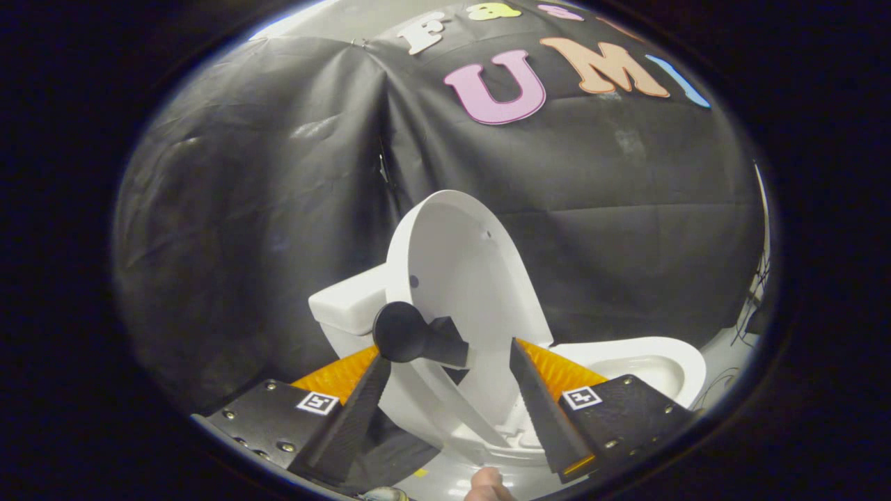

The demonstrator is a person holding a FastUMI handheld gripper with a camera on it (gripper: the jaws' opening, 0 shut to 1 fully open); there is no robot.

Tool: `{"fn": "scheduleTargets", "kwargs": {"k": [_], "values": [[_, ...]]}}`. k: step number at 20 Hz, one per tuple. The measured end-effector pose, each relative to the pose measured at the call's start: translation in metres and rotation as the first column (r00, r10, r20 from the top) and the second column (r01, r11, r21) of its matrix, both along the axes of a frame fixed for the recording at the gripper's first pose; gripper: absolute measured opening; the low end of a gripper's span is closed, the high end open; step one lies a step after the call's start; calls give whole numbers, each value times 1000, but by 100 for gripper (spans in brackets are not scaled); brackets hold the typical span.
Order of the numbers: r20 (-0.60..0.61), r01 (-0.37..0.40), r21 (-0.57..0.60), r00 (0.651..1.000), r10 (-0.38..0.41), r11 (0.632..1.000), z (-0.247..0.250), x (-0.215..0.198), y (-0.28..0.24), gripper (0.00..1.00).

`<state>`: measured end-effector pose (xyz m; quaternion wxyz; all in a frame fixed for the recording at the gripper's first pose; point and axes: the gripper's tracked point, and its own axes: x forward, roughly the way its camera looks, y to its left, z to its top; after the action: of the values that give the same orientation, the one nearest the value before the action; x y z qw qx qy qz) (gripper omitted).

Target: Open the toilet lid.

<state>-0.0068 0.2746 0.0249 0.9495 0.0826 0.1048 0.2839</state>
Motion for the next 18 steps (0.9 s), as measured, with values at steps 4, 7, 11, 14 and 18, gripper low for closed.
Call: {"fn": "scheduleTargets", "kwargs": {"k": [4,7,11,14,18], "values": [[0,-13,22,1000,13,1000,6,-6,-5,100],[20,-11,42,1000,10,999,19,-11,-13,100],[50,31,118,998,-38,992,45,-6,-46,100],[41,76,141,996,-82,987,51,0,-81,100],[38,143,139,988,-150,980,55,5,-130,100]]}}
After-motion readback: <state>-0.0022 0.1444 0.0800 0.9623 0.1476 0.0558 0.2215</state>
